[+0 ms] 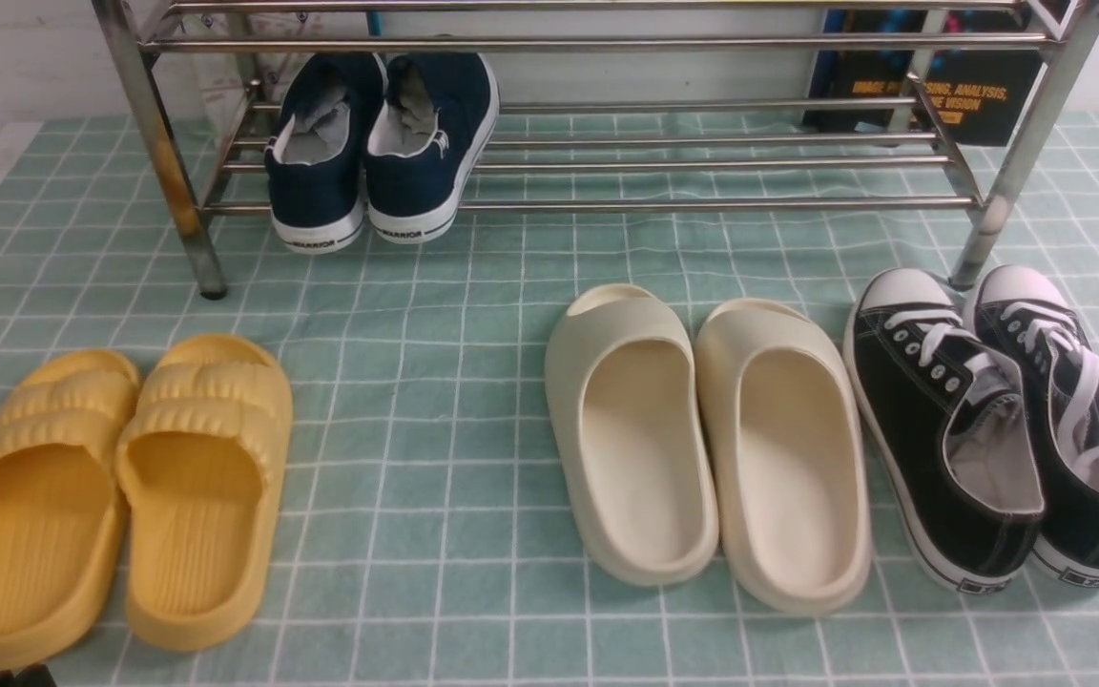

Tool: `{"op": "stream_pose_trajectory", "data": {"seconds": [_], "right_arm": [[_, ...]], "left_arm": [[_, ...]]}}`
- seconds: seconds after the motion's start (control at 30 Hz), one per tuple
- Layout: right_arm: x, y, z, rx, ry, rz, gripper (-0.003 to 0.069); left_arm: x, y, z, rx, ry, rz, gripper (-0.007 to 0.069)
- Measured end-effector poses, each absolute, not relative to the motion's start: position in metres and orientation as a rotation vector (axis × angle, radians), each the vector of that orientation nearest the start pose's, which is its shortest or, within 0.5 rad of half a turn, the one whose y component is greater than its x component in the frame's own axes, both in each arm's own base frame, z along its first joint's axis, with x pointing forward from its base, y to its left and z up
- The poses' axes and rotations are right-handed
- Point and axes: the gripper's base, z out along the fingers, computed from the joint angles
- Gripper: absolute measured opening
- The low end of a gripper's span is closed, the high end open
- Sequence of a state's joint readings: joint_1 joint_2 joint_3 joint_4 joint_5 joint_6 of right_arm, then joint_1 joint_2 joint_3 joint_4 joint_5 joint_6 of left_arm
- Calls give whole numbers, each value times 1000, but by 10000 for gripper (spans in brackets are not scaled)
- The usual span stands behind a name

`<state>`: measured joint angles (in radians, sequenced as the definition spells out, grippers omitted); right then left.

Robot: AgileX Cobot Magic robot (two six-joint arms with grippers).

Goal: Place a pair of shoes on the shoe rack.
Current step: Use the right arm to grab the shoe closest to it

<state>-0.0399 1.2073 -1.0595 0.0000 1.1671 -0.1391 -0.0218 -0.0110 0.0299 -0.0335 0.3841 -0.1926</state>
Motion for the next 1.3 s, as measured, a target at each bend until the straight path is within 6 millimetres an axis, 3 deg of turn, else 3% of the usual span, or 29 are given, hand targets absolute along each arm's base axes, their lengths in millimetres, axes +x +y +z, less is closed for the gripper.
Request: {"op": "stream_pose_trajectory", "data": {"seconds": [0.07,0.17,0.23,0.37,0.47,0.6,0.7,0.87,0.97,1.03,1.17,1.23,1.3], "right_arm": [[216,3,321,-265,2800,121,5],[218,15,322,-302,2796,309,5],[227,15,322,-267,2814,338,6],[246,18,319,-226,2855,301,8],[266,41,302,-316,2929,170,15],[274,64,283,-354,2998,84,43],[281,74,274,-363,2978,66,109],[299,83,253,-360,2956,65,350],[308,87,235,-357,2990,67,452],[313,89,224,-348,3008,83,477],[320,94,207,-325,3029,117,477],[323,95,198,-320,3045,120,437],[325,95,192,-323,3056,113,340]], "left_arm": [[52,-2,169,-182,1882,-180,133],[52,-2,169,-182,1882,-180,133],[52,-2,169,-182,1882,-180,133],[52,-2,169,-182,1882,-180,134],[52,-2,169,-182,1882,-180,134],[52,-2,169,-182,1882,-180,134],[52,-2,169,-182,1882,-180,138],[52,-2,169,-182,1882,-180,146],[52,-2,169,-182,1882,-180,146],[52,-2,169,-182,1882,-180,146],[52,-2,169,-182,1882,-180,150],[52,-2,169,-182,1882,-180,153],[52,-2,169,-182,1882,-180,155]]}}
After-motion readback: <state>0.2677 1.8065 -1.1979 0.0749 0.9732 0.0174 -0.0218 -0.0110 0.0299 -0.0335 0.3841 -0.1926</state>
